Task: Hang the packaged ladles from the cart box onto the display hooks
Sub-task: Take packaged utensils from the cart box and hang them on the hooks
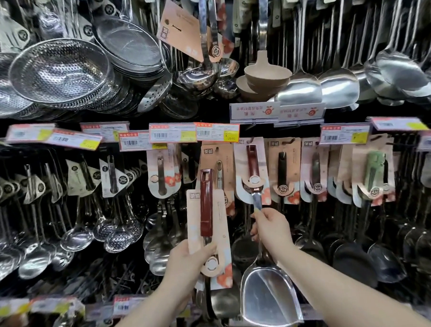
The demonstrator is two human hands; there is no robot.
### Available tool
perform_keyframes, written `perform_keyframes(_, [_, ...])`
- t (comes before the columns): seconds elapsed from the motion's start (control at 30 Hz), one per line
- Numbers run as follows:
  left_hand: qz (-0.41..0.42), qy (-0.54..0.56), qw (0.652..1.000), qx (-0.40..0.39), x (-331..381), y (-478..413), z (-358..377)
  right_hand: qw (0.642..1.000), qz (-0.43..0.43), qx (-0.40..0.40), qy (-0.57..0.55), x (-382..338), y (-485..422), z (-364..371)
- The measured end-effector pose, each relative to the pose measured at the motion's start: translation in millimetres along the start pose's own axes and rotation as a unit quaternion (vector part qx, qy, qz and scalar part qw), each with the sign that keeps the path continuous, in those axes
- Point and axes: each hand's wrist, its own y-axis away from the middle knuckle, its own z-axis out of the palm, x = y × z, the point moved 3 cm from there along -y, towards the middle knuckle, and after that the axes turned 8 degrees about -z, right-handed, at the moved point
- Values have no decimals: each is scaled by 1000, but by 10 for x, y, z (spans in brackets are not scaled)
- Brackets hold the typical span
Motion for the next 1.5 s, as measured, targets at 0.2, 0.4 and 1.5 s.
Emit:
perform_keyframes(0.2, [-2,-2,999,35,41,-10,46,997,11,-35,70,354,-377,144])
perform_keyframes(0.4, [-8,11,997,79,63,-85,95,987,-5,-80,139,598,-635,288])
perform_keyframes(1.5, [71,17,996,-41,586,-428,1096,974,-66,-68,-206,-525,-406,-376])
